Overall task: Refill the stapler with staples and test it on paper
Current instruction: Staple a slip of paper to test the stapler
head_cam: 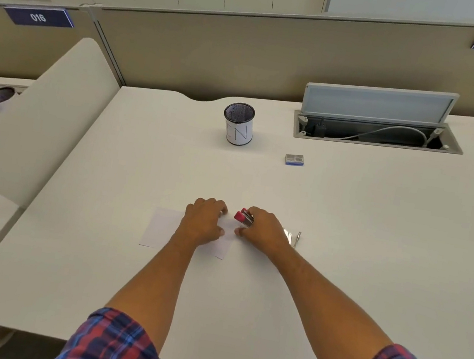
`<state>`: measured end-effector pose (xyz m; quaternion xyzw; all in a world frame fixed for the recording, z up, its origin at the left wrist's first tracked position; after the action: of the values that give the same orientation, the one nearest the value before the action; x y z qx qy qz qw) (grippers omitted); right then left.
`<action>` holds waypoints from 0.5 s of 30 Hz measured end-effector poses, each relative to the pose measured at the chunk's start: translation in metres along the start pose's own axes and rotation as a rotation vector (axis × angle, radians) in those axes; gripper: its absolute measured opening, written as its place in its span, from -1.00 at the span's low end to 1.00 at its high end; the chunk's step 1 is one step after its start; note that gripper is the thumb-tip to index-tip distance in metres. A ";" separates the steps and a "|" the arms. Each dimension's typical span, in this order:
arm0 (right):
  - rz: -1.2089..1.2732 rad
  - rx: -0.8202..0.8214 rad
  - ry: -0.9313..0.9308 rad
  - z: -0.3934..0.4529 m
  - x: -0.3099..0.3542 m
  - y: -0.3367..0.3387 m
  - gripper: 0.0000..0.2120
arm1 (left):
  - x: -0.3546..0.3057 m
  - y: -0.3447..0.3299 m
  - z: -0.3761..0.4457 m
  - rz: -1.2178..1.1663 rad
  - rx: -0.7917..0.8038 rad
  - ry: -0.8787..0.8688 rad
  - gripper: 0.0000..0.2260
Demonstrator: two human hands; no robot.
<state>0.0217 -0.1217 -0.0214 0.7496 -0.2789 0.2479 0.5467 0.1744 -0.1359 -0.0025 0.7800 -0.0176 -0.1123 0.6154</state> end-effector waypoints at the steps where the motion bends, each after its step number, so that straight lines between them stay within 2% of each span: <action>1: 0.001 0.001 -0.004 0.001 -0.001 -0.002 -0.60 | 0.000 -0.001 0.001 -0.017 0.001 0.001 -0.61; 6: 0.032 -0.007 -0.006 0.005 0.001 -0.007 -0.60 | -0.002 -0.009 0.004 -0.073 0.051 -0.012 -0.64; 9: 0.087 -0.024 0.006 0.008 0.002 -0.003 -0.76 | 0.002 -0.007 0.002 -0.379 -0.012 0.017 -0.82; 10: 0.122 -0.037 0.010 0.009 0.001 0.000 -0.79 | 0.004 -0.006 0.000 -0.495 -0.038 0.038 -0.81; 15: 0.180 -0.092 0.066 0.010 0.003 0.019 -0.86 | 0.012 -0.003 -0.009 -0.999 -0.115 0.134 -0.59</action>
<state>0.0114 -0.1362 -0.0095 0.6872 -0.3378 0.3075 0.5648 0.1873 -0.1286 -0.0052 0.6635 0.4034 -0.3433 0.5283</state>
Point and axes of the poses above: each hand's wrist, its own z-axis towards the middle knuckle, its own y-axis out of the back of the hand, x = y × z, the point moved 9 cm from there along z, towards the middle knuckle, and after that the axes turned 6 degrees about z, right-handed, at the moved point
